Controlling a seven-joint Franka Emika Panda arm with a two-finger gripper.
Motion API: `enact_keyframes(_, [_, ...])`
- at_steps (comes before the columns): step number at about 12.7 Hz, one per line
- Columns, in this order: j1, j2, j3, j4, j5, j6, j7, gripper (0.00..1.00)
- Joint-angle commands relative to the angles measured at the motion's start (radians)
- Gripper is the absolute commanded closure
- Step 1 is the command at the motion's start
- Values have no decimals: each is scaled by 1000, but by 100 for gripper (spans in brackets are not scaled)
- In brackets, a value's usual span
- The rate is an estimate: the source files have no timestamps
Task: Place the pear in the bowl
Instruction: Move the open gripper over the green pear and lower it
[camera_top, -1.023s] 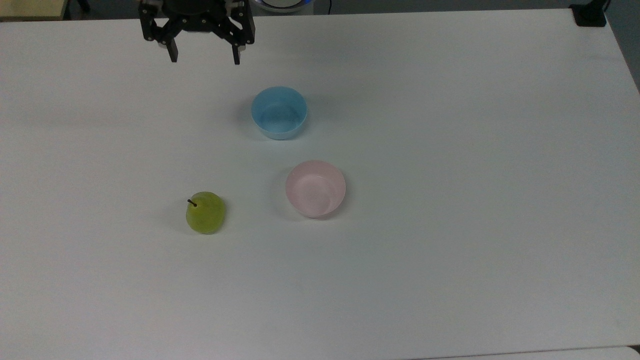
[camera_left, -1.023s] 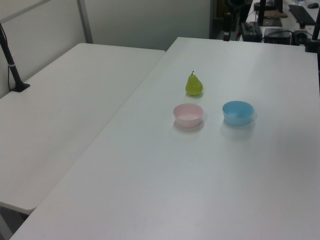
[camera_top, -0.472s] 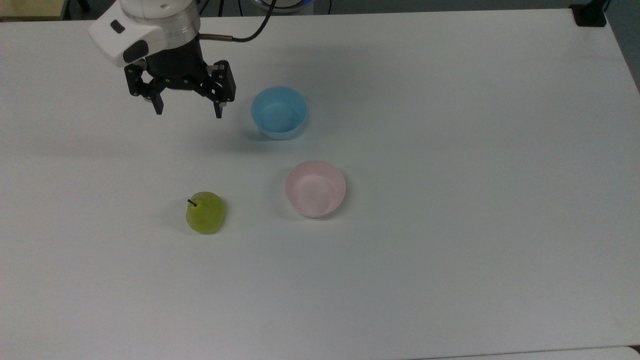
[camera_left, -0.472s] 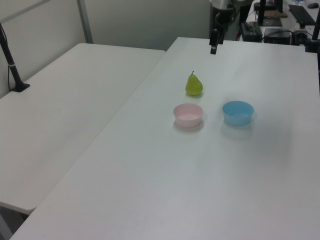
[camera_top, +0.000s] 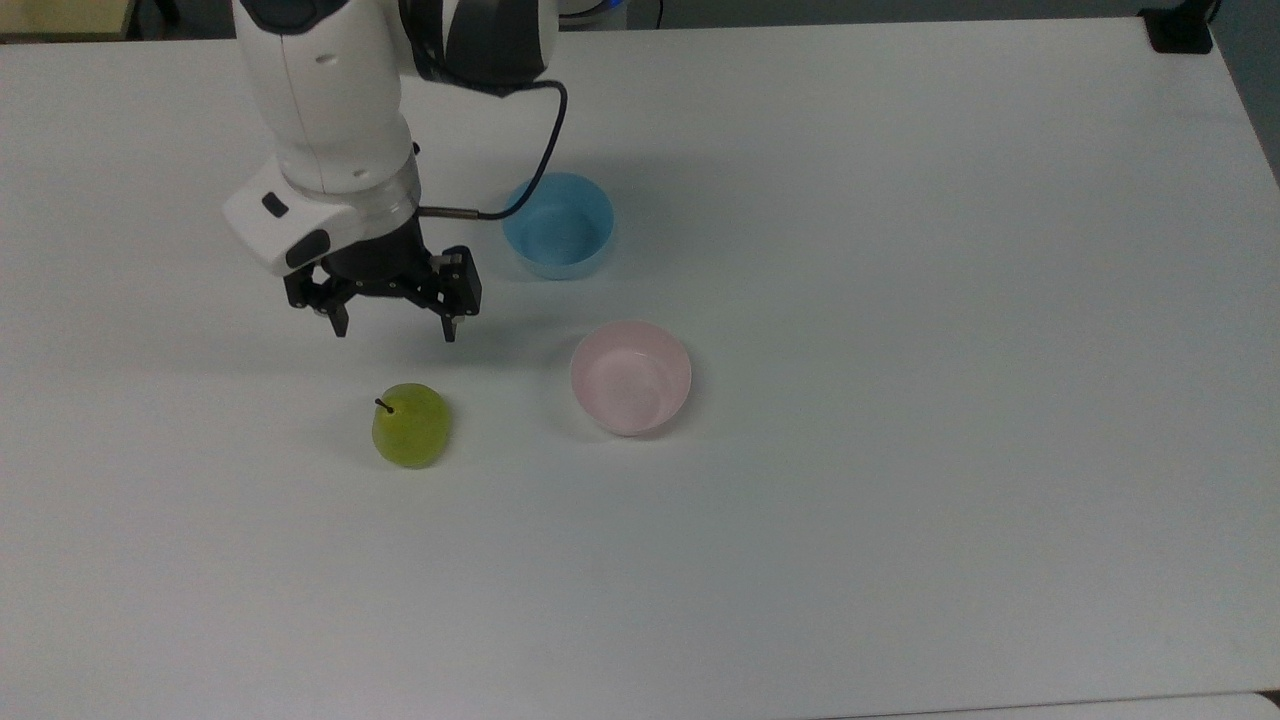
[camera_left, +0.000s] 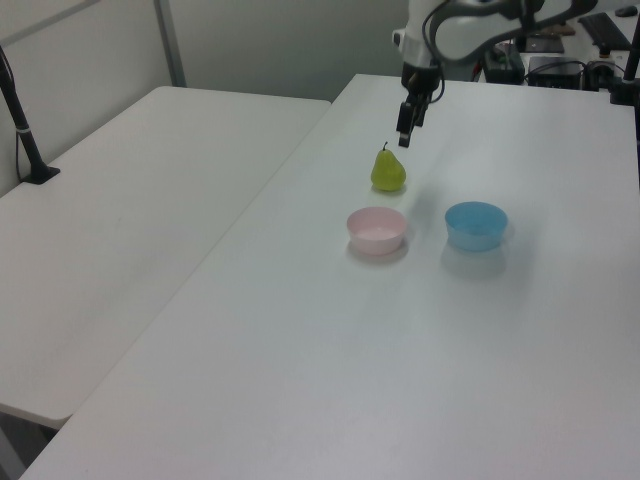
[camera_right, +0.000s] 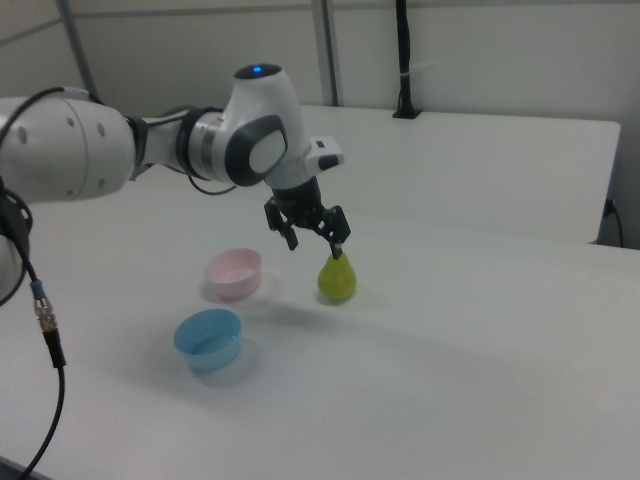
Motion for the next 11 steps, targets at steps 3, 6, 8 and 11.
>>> enact_keyframes(3, [6, 75, -6, -3, -12, 146, -20, 0])
enact_keyframes(6, [6, 119, -6, -3, -12, 227, -14, 0])
enact_keyframes(8, [6, 142, -6, -3, -14, 261, -12, 0])
enact_keyframes(11, [7, 167, -6, -3, -26, 304, -12, 13])
